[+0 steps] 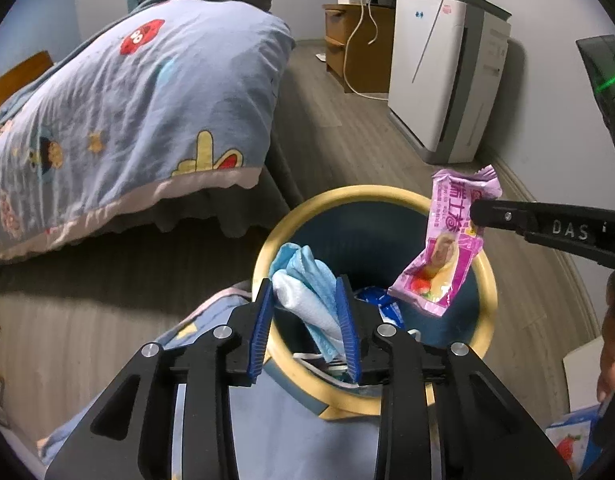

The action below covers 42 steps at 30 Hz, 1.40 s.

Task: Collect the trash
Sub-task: 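Carry the mask and wrapper with both tools over the teal bin, then open left tool to drop mask into bin while right tool releases pink wrapper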

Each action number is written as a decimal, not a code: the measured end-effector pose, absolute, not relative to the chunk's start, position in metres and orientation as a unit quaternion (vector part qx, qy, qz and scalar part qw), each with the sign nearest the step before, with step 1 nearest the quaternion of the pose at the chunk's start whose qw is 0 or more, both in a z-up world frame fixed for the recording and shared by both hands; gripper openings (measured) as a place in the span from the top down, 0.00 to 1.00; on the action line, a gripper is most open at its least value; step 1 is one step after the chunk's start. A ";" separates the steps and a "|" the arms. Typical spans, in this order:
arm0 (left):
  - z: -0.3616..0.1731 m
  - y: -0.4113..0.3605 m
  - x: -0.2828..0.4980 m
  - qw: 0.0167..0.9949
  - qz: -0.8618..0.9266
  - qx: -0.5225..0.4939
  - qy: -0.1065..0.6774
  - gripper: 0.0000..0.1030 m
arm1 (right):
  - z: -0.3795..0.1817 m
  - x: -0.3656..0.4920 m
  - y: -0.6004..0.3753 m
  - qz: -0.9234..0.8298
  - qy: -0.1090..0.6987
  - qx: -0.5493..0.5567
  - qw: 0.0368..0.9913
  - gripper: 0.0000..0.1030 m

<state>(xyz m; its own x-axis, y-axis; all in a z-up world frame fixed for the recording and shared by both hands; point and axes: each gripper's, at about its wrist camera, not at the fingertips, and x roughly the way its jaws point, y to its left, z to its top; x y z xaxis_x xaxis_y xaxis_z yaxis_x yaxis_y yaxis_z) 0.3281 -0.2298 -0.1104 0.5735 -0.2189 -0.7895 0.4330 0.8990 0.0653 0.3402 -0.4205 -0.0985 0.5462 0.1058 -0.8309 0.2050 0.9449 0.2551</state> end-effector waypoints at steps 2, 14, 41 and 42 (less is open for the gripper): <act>-0.114 -0.227 0.330 0.877 -0.186 0.119 0.427 0.63 | -0.099 0.342 -0.420 -0.033 0.476 0.163 0.863 0.96; -0.119 -0.204 0.328 0.882 -0.165 0.108 0.429 0.41 | -0.105 0.346 -0.421 -0.043 0.481 0.172 0.859 0.76; -0.036 -0.070 0.207 0.913 -0.064 0.095 0.391 0.11 | -0.032 0.296 -0.332 0.015 0.408 0.105 0.907 0.06; -0.032 -0.059 0.196 0.914 -0.055 0.095 0.390 0.11 | -0.032 0.293 -0.326 0.022 0.410 0.102 0.906 0.06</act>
<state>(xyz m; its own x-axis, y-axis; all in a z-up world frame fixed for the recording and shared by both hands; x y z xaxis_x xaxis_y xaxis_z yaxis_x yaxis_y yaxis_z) 0.1957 -0.0589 -0.0325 0.6902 -0.0272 -0.7231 0.1748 0.9760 0.1301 0.2930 -0.3260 -0.0316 0.6628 0.1228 -0.7387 0.0442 0.9783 0.2024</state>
